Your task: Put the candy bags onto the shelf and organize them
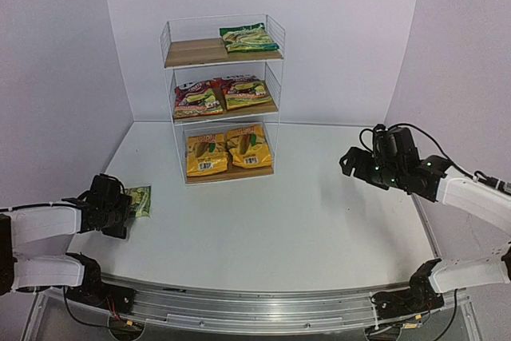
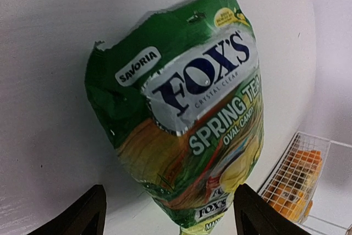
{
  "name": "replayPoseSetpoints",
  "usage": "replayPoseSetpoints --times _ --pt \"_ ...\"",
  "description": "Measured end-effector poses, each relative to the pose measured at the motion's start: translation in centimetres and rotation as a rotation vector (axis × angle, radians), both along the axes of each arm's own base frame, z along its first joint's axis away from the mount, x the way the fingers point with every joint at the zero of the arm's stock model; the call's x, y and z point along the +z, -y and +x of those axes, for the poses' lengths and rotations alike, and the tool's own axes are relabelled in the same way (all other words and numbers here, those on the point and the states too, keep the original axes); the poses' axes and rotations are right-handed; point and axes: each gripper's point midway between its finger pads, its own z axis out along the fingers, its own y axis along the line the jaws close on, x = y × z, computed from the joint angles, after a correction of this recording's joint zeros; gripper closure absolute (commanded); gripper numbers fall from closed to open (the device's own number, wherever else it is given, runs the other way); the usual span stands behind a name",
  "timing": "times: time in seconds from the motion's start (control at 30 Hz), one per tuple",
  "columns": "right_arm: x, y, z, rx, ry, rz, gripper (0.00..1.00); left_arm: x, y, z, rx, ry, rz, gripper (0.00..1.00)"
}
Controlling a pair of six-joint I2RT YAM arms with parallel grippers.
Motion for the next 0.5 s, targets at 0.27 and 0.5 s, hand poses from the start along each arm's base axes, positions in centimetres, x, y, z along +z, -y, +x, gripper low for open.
replayPoseSetpoints --times 0.27,0.5 --pt "0.5 -0.6 0.5 0.034 0.014 -0.009 0.07 0.0 -1.0 0.9 0.062 0.126 0.009 0.48" --pt "0.5 -0.9 0.4 0.052 0.011 -0.005 0.07 -1.2 -1.2 1.5 0.051 0.129 0.047 1.00"
